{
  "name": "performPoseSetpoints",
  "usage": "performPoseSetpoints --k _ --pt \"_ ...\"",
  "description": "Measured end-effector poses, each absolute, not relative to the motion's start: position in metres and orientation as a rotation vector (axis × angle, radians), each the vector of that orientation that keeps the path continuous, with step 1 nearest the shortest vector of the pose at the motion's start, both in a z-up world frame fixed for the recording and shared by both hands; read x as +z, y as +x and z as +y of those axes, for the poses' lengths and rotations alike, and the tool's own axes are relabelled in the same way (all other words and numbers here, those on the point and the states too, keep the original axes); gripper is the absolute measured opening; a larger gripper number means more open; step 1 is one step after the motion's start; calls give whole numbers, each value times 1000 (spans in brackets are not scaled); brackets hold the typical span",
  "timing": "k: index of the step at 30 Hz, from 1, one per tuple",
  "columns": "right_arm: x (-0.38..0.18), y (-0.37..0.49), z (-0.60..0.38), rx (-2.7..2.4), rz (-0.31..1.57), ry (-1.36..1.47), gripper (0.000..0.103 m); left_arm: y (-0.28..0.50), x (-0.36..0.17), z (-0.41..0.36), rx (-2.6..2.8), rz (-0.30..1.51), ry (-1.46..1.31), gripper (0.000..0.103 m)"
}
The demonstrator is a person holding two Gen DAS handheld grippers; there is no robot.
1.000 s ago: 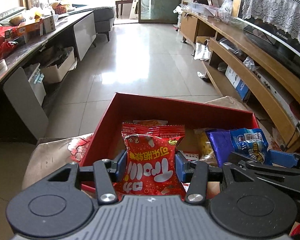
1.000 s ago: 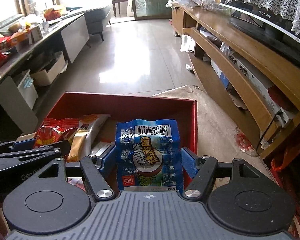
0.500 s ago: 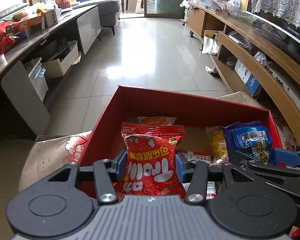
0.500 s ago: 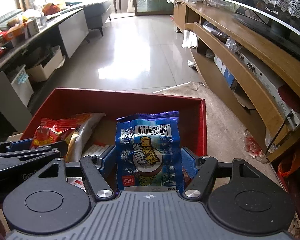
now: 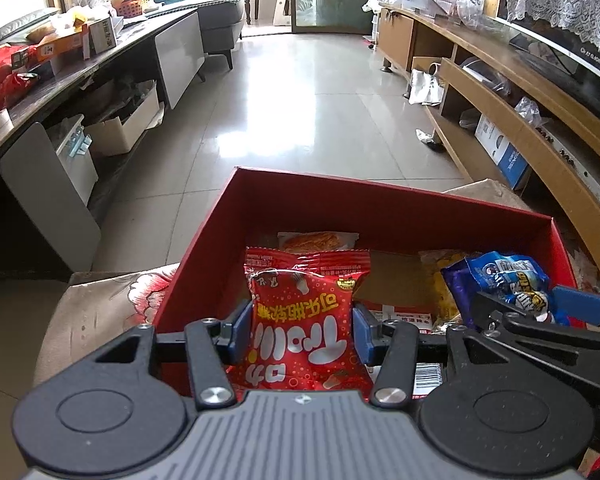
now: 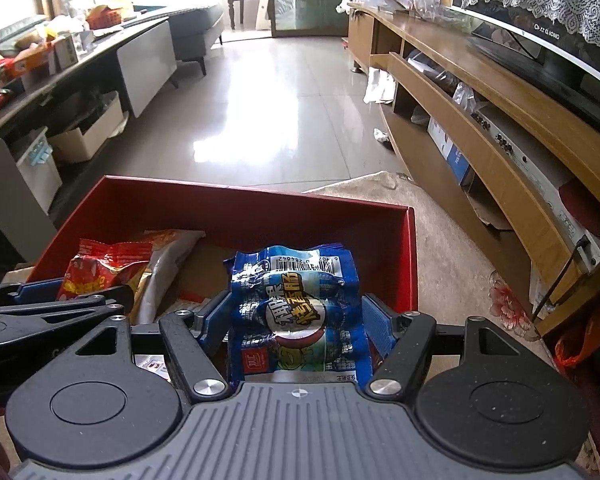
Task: Organize snacks
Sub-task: 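Lower both snacks into the red box and open both tools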
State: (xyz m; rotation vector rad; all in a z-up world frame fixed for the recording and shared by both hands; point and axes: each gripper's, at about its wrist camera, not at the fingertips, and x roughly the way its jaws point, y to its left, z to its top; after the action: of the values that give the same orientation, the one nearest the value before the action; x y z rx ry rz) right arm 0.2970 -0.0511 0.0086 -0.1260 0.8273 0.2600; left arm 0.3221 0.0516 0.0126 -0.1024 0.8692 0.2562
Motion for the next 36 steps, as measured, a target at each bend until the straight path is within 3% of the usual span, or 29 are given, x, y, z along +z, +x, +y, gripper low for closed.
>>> performPoseSetpoints --k 9,19,36 --pt "6 300 -51 265 824 -139 77 322 11 53 265 874 -100 56" --pt "11 298 -55 232 794 -160 86 319 15 56 275 855 -100 72" --pt "25 294 -65 224 775 -110 87 307 32 57 247 816 -126 77"
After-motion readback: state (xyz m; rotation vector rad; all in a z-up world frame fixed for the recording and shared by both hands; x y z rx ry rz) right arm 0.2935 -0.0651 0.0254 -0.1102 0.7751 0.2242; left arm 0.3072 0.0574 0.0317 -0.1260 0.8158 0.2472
